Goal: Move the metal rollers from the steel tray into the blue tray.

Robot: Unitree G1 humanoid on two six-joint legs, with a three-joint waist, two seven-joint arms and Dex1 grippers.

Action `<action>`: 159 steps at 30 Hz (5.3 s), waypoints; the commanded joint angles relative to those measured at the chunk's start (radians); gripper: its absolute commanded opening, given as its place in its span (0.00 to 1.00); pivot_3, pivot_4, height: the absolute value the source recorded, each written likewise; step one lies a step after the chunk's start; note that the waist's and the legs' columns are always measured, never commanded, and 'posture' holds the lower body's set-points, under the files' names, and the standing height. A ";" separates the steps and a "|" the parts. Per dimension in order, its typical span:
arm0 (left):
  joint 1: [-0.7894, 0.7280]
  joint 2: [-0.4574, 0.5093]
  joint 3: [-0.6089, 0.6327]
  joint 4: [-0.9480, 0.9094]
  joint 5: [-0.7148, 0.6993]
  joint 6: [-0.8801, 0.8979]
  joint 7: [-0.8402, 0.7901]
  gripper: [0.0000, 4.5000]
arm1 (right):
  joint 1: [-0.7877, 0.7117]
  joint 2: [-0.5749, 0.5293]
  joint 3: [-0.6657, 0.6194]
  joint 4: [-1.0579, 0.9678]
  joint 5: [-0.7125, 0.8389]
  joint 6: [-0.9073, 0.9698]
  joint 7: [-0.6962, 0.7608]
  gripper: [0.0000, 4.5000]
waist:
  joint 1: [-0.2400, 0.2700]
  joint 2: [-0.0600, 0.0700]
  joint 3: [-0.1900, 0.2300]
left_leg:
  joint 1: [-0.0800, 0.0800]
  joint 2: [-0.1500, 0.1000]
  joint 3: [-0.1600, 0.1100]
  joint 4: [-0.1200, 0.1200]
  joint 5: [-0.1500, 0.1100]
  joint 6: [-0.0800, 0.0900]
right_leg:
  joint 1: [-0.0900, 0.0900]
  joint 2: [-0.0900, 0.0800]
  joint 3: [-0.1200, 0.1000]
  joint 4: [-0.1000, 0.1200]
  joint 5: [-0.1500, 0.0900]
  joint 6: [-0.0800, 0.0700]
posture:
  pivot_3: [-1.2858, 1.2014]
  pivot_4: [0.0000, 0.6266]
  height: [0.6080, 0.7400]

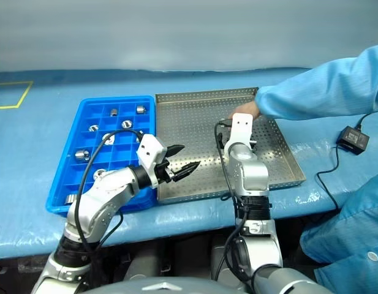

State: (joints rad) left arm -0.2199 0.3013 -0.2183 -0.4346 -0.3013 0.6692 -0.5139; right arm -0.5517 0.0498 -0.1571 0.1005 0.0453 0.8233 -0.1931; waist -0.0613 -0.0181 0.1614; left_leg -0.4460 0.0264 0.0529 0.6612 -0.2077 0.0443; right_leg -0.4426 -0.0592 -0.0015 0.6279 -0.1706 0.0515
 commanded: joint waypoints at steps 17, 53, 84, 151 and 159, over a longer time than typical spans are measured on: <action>0.018 0.026 0.033 -0.047 -0.009 -0.006 0.030 0.84 | 0.040 0.012 0.037 -0.157 0.065 0.041 0.077 1.00 | 0.002 0.000 0.000 | 0.000 0.001 -0.001 0.000 0.000 0.000 | 0.000 0.000 0.000 0.000 0.000 0.000 | 0.50 0.24 1.00; 0.079 0.101 0.131 -0.065 -0.006 0.021 0.077 0.85 | 0.125 -0.047 0.254 -0.170 0.098 0.087 0.277 0.54 | 0.006 0.000 0.000 | 0.000 0.002 0.000 0.000 0.000 0.000 | 0.000 -0.001 0.000 0.000 -0.001 0.001 | 0.51 0.24 1.00; 0.345 0.128 0.295 -0.349 0.035 0.134 0.269 0.85 | -0.129 -0.004 0.432 -0.027 0.248 -0.072 0.689 0.38 | 0.094 0.000 0.000 | 0.001 0.003 0.000 -0.002 0.000 -0.001 | -0.001 0.000 -0.001 0.000 -0.001 0.000 | 0.62 0.24 1.00; -0.024 -0.039 -0.066 0.066 0.017 -0.041 0.006 0.85 | 0.309 -0.170 -0.094 -0.806 0.086 0.698 0.290 0.81 | -0.029 0.004 -0.002 | 0.001 0.001 -0.006 -0.006 0.006 -0.008 | -0.001 0.002 -0.006 0.003 -0.005 -0.004 | 0.45 0.24 1.00; -0.012 -0.050 -0.067 0.063 0.021 -0.035 0.022 0.85 | 0.308 -0.197 -0.064 -0.758 0.109 0.756 0.328 0.81 | -0.032 0.005 -0.003 | 0.001 0.001 -0.006 -0.005 0.006 -0.008 | -0.001 0.002 -0.006 0.003 -0.005 -0.003 | 0.46 0.24 1.00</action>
State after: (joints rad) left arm -0.2354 0.2579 -0.2844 -0.3534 -0.2844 0.6456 -0.4976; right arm -0.2319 -0.1355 -0.2246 -0.6614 0.1448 1.5738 0.1282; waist -0.0937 -0.0131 0.1584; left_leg -0.4447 0.0278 0.0466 0.6559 -0.2022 0.0359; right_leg -0.4432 -0.0570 -0.0073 0.6311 -0.1760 0.0481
